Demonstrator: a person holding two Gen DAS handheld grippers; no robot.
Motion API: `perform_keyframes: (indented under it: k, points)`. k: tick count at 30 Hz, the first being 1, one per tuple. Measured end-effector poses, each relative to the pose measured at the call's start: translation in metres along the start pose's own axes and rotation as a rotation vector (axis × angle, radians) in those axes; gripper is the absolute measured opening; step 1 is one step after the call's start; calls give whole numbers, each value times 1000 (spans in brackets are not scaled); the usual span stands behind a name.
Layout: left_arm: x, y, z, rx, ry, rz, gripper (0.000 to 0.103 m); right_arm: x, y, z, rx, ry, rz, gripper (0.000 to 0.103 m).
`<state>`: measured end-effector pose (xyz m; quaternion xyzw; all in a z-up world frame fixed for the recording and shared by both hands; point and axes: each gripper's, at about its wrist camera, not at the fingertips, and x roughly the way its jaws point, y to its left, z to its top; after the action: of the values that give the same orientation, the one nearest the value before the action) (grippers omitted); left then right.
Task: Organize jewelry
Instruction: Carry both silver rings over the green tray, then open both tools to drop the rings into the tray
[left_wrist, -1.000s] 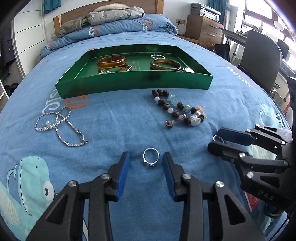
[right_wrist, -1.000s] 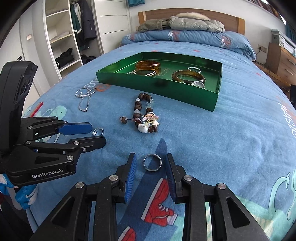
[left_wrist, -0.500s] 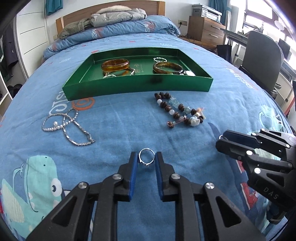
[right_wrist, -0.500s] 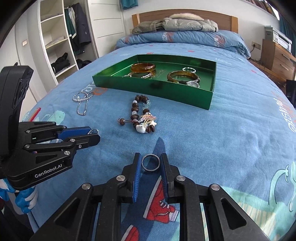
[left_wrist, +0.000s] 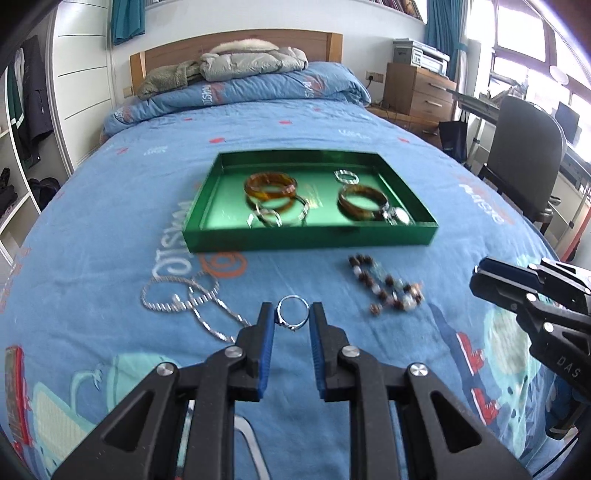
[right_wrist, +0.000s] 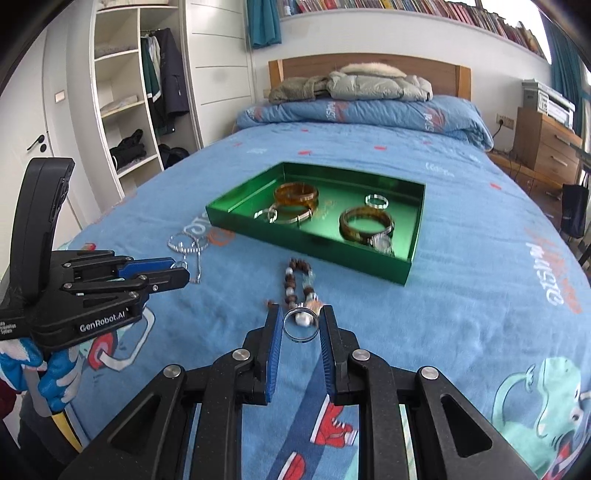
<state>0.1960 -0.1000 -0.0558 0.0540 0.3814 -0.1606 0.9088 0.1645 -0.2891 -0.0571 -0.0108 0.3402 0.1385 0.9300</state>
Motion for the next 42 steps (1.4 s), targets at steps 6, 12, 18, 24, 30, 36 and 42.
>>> perform_keyframes:
  k: [6, 12, 18, 24, 30, 36, 42]
  points:
    - [23, 28, 52, -37, -28, 20, 18, 19, -14, 39, -10, -33, -10, 20]
    - [70, 45, 94, -60, 9, 35, 18, 64, -45, 77, 42, -23, -8, 20]
    - [119, 52, 105, -62, 63, 76, 18, 116, -75, 99, 90, 29, -7, 20]
    - [153, 56, 103, -66, 113, 96, 18, 156, -84, 103, 96, 115, -8, 20]
    - [169, 60, 99, -75, 141, 108, 18, 181, -88, 96, 92, 191, -41, 20]
    - [172, 63, 99, -80, 129, 105, 18, 189, -84, 91, 49, 223, -66, 20]
    - [170, 66, 96, -85, 112, 114, 19, 187, -80, 88, 26, 211, -86, 21]
